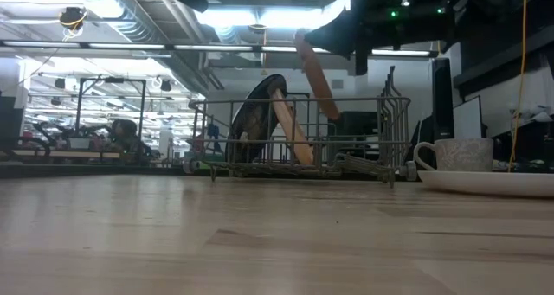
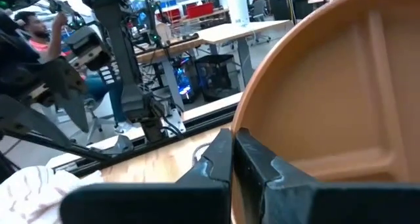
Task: Sort dishes
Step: Put the brown plate in the dish rack
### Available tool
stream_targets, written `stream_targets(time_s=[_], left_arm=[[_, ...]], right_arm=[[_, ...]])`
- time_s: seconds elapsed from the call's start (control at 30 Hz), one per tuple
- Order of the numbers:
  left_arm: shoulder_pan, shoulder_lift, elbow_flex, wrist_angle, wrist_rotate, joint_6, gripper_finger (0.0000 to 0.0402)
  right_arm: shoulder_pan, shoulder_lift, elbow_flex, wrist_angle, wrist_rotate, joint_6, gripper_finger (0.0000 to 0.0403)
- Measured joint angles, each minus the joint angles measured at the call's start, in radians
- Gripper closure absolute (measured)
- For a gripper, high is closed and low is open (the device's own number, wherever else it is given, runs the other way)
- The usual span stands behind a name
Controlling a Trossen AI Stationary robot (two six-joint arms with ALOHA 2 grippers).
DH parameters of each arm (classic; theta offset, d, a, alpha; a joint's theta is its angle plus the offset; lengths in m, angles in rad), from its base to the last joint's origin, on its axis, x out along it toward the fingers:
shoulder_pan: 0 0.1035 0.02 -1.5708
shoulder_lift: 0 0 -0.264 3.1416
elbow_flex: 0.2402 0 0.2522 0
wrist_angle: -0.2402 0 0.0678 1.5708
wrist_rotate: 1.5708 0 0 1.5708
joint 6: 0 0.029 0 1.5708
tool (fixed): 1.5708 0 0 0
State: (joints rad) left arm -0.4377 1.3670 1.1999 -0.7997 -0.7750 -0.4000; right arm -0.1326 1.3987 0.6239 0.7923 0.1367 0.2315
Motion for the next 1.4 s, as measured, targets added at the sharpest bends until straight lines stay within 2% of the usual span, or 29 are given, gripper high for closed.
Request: stream_targets(time_s=[0.13,0.4,0.6,1.07,1.4], left_arm=[[0.0,0.0,0.0,0.004,0.0,0.0,0.0318],[0.0,0.0,0.0,0.003,0.0,-0.005,0.0318],[0.0,0.0,0.0,0.0,0.0,-0.016,0.0318],[0.0,0.0,0.0,0.0,0.0,-0.02,0.0318],[-0.001,0.0,0.0,-0.001,0.0,-0.02,0.0318]], right_arm=[[-0.006,0.024,0.0,0.038,0.002,-0.001,0.0394],[-0.041,0.146,0.001,0.253,-0.063,0.027,0.0394],[-0.06,0.189,0.001,0.257,-0.077,0.058,0.0394],[-0.059,0.19,0.002,0.206,-0.023,0.099,0.0394],[-0.059,0.19,0.002,0.183,-0.022,0.133,0.0394]])
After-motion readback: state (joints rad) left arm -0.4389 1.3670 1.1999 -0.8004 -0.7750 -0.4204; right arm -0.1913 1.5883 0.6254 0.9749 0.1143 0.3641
